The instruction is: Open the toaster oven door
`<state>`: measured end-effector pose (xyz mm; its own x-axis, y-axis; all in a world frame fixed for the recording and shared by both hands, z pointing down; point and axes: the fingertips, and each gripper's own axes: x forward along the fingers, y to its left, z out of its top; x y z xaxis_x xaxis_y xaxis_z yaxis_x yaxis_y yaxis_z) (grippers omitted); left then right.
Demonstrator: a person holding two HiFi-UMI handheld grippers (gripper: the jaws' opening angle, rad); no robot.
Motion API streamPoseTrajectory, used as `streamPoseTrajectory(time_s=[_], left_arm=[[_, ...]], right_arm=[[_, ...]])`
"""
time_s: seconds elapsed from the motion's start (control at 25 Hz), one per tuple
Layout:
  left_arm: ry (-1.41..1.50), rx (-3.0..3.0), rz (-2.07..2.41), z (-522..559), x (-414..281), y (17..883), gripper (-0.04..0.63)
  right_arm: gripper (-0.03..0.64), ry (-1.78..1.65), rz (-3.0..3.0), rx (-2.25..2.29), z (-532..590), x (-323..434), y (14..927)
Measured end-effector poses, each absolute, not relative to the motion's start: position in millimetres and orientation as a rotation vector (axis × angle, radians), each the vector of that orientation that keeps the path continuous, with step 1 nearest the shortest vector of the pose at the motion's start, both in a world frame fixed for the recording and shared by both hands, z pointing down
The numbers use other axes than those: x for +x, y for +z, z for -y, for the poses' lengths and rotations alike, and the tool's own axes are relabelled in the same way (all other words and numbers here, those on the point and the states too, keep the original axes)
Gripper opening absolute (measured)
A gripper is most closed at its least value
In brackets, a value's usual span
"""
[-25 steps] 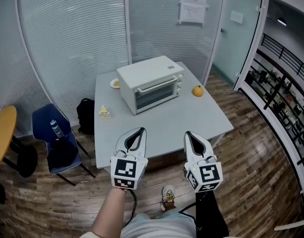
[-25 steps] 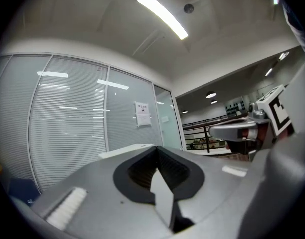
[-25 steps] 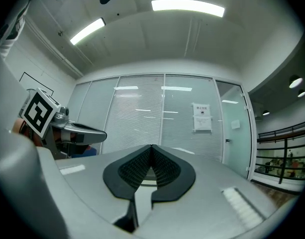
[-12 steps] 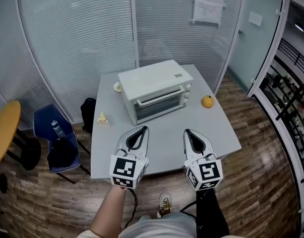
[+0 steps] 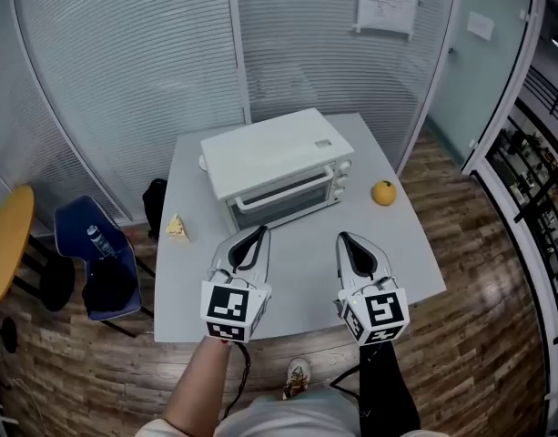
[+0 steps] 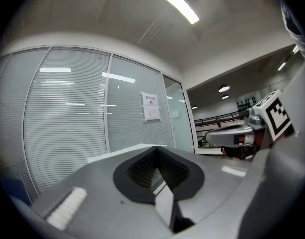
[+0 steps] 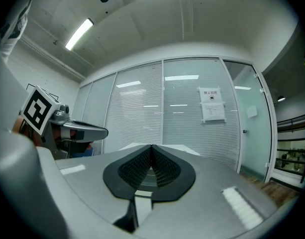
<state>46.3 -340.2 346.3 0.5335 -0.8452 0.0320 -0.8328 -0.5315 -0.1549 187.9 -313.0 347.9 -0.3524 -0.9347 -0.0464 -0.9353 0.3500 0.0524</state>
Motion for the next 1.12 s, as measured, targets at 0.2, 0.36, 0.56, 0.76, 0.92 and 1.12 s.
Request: streamPoseTrajectory(time_s=[0.2,0.36,0.56,0.76,0.92,1.12], left_arm=[[-0.177,-2.642,-1.514,376.0,50.0,360.1,0.057],[-0.194,-2.631,-1.561,397.6,49.8,373.6,0.057],[-0.24,-2.604,-1.633,424.3,37.1,391.3,0.057],[-0.313,-2.604,-1.703,453.6,23.8,417.6,0.057],[-0.382,-2.602,-1.752,477.8,16.4,436.7,0.058],[-0.508,-2.612,-1.806,496.8,10.6,466.0,0.057]], right_arm=[[0.002,0.103,-2.631,-1.739,352.8,190.7,357.2],[0.002,0.103,-2.678,-1.703,381.2,187.6,364.1],[0.002,0.084,-2.755,-1.662,418.7,169.4,379.1],[0.003,0.07,-2.849,-1.63,453.3,147.2,401.0],[0.002,0.051,-2.918,-1.627,482.1,134.7,419.7],[0.003,0.006,-2.997,-1.671,518.1,123.8,443.8]])
